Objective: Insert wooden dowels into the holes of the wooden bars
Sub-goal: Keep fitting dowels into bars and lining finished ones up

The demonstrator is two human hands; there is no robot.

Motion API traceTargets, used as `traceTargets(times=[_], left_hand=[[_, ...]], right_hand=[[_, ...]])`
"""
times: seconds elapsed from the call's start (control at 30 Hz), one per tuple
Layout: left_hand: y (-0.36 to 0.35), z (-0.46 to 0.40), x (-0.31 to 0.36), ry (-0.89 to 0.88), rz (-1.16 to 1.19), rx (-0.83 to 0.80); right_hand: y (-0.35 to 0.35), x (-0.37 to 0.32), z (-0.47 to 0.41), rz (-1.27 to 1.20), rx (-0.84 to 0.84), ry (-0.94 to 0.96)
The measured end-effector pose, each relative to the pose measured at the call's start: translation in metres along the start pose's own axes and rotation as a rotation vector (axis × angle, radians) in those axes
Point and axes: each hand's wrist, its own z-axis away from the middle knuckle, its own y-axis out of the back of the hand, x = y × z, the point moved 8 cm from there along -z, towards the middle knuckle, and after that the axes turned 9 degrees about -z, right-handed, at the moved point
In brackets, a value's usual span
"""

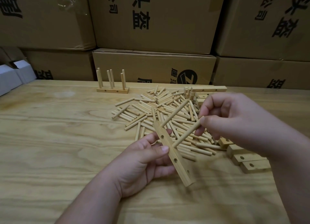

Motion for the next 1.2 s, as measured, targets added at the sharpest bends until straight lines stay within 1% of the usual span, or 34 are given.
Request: traceTargets(times=[0.17,0.33,0.6,0.73,0.9,1.0,1.2], left_hand=[[0.002,0.0,-0.001,0.012,0.006,0.018],[0.002,0.0,-0.001,0.021,0.002,0.029],[0.003,0.0,-0.002,0.043,0.018,0.079],[0.005,0.0,-0.003,0.048,0.008,0.103],[0.006,-0.001,-0.003,0.049,0.029,0.11],[0.005,-0.001,-0.003,0.054,0.036,0.091],[0.005,-0.001,-0.004,0.063,0.014,0.062]], right_hand=[[0.002,0.005,-0.002,-0.001,-0.004,-0.013],[0.008,0.012,-0.002,0.052,0.001,-0.043],[0.015,0.019,-0.002,0.315,-0.02,-0.062],[0.017,0.022,-0.002,0.4,-0.032,-0.073],[0.016,0.03,-0.002,0.432,-0.064,-0.111],[0.01,0.033,-0.001,0.384,-0.104,-0.139],[0.002,0.025,-0.002,0.323,-0.101,-0.085]])
